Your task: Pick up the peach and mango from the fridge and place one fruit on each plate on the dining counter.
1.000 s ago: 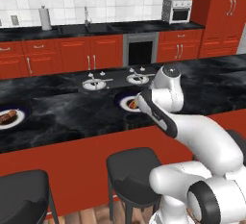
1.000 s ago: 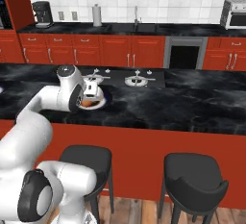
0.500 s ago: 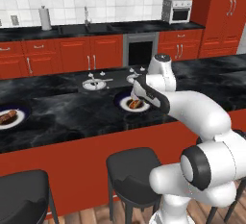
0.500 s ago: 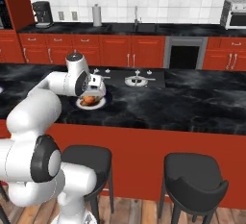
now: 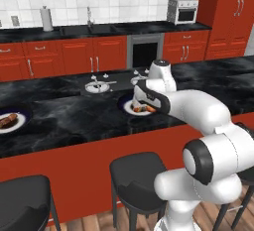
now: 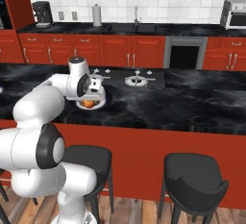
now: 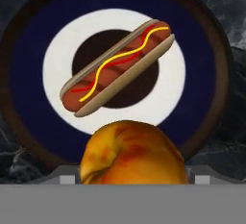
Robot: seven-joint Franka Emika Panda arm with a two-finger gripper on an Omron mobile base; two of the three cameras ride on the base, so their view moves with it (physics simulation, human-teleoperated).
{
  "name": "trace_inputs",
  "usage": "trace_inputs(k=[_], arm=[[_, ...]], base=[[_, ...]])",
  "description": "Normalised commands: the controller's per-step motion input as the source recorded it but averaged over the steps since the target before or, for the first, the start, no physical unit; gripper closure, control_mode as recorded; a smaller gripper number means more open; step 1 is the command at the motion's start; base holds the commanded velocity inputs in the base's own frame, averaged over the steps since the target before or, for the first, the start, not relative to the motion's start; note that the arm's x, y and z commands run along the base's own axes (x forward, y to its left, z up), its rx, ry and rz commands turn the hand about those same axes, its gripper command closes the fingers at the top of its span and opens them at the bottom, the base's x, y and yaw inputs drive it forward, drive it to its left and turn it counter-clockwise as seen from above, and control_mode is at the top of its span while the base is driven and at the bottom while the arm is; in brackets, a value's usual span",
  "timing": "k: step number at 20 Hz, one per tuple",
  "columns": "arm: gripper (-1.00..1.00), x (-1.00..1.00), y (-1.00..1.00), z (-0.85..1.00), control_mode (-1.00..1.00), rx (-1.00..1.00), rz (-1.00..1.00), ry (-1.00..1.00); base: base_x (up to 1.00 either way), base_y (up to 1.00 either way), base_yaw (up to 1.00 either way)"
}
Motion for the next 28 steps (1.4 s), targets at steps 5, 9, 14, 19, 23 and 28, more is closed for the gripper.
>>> trace_inputs(k=[5, 9, 14, 19, 23, 28], arm=[[1.00, 0.62, 0.00, -0.02, -1.00, 0.00, 0.00, 0.00], [1.00, 0.60, 0.00, 0.00, -1.00, 0.00, 0.00, 0.03], [1.00, 0.01, 0.00, -0.21, -1.00, 0.00, 0.00, 0.08], [1.00, 0.00, 0.01, -0.11, -1.00, 0.00, 0.00, 0.01], [-1.00, 0.00, 0.00, 0.00, -1.00, 0.00, 0.00, 0.00], [-1.00, 0.00, 0.00, 0.00, -1.00, 0.00, 0.00, 0.00]], base=[[0.00, 0.00, 0.00], [0.00, 0.00, 0.00], [0.00, 0.00, 0.00], [0.00, 0.00, 0.00], [0.00, 0.00, 0.00], [0.00, 0.00, 0.00]])
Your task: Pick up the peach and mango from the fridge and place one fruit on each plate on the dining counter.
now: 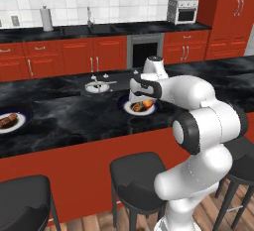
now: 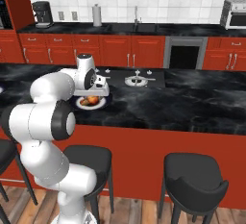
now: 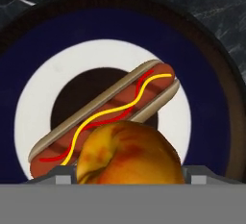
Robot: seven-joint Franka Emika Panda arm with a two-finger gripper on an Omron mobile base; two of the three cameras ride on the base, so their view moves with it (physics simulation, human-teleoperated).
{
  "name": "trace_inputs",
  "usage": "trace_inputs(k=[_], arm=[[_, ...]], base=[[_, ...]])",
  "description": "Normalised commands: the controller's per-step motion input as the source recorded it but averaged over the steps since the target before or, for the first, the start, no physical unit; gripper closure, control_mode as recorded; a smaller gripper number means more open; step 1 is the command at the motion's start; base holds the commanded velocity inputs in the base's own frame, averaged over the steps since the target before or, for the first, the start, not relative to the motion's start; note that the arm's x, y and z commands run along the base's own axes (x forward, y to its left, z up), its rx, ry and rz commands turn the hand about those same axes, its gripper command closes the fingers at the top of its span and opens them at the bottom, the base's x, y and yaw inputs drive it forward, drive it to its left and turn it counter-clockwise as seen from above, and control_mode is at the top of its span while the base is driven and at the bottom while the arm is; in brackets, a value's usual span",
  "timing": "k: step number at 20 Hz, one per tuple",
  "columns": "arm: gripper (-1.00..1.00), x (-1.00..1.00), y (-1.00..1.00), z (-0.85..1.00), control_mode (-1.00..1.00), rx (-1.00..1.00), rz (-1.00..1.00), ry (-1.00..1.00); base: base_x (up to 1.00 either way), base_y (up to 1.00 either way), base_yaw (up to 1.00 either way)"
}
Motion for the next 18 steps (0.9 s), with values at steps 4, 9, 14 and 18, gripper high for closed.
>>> trace_inputs(k=[4, 9, 14, 18], arm=[[-1.00, 0.00, 0.00, 0.00, -1.00, 0.00, 0.00, 0.00], [-1.00, -0.02, 0.00, 0.03, -1.00, 0.00, 0.00, 0.00], [-1.00, -0.13, 0.00, 0.45, -1.00, 0.01, 0.00, -0.02], [-1.00, -0.39, 0.00, 0.43, -1.00, 0.01, 0.00, -0.01]], base=[[0.00, 0.00, 0.00], [0.00, 0.00, 0.00], [0.00, 0.00, 0.00], [0.00, 0.00, 0.00]])
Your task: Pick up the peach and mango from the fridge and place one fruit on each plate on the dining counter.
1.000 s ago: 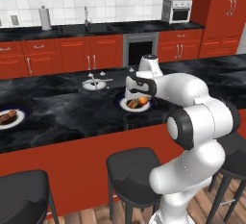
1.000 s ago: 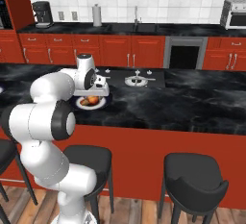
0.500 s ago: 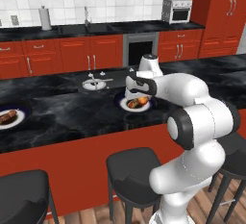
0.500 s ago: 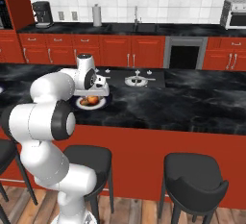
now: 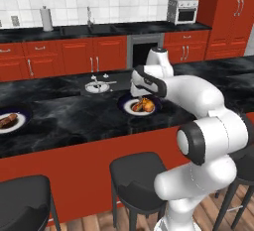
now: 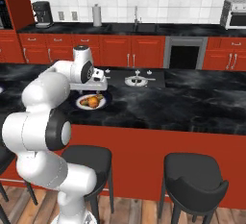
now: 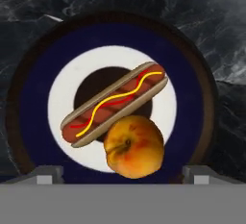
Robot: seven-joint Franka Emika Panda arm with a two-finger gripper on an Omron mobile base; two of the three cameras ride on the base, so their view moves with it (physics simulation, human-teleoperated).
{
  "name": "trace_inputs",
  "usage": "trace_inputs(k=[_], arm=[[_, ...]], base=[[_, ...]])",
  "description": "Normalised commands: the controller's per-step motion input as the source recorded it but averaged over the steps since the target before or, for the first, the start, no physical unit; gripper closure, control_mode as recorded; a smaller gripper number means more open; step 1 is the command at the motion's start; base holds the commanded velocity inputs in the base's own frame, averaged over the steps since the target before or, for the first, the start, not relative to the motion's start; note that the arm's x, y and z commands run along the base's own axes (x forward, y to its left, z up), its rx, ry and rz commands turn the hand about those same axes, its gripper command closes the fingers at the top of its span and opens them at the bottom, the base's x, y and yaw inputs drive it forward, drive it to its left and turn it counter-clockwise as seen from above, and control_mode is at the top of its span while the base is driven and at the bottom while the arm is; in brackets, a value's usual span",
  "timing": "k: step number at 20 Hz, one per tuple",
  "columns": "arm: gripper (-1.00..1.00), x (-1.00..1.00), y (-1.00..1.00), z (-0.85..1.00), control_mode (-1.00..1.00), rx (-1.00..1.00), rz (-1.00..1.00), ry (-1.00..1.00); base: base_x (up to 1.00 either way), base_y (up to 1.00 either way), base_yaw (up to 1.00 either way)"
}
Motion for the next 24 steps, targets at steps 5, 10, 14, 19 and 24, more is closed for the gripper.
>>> trace_inputs(k=[5, 10, 14, 19, 24], arm=[[-1.00, -0.94, -0.03, 0.15, -1.00, 0.04, -0.02, -0.02], [-1.00, -1.00, -0.26, 0.11, -1.00, 0.04, -0.05, -0.06], [-1.00, -1.00, -0.29, 0.03, -1.00, 0.01, -0.05, -0.02], [-1.00, -1.00, -0.07, 0.17, -1.00, 0.00, -0.02, 0.00], [-1.00, -1.00, 0.00, 0.40, -1.00, 0.00, 0.00, -0.01]], base=[[0.00, 0.00, 0.00], [0.00, 0.00, 0.00], [0.00, 0.00, 0.00], [0.00, 0.00, 0.00], [0.00, 0.00, 0.00]])
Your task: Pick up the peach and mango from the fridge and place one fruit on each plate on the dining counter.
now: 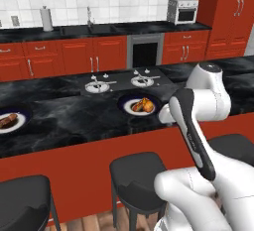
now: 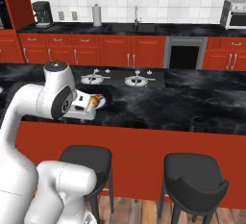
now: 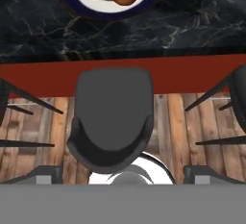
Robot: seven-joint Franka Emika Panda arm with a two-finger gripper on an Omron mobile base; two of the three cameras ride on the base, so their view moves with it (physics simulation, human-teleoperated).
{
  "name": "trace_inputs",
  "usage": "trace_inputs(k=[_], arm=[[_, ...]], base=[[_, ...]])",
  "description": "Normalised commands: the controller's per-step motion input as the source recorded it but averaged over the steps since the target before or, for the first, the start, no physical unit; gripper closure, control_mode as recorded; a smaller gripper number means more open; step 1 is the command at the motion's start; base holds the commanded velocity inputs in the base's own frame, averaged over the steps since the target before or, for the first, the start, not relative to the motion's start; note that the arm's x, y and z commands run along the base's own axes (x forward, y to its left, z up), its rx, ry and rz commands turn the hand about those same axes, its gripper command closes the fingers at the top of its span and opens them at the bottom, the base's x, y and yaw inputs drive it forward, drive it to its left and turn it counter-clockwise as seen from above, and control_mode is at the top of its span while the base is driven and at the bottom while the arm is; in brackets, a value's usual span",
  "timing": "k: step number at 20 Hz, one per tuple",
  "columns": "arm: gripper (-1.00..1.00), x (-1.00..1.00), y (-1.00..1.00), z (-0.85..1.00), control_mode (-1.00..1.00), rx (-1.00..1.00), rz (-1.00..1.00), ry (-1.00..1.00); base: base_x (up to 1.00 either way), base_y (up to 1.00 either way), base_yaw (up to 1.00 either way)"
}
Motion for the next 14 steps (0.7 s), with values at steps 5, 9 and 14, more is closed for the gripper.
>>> trace_inputs(k=[5, 9, 14], arm=[[-1.00, -0.98, 0.00, 0.55, -1.00, 0.00, 0.00, -0.01], [-1.00, -0.83, 0.00, 0.41, -1.00, 0.00, 0.00, 0.00], [-1.00, -0.51, 0.00, 0.17, -1.00, 0.00, 0.00, -0.01]], base=[[0.00, 0.00, 0.00], [0.00, 0.00, 0.00], [0.00, 0.00, 0.00]])
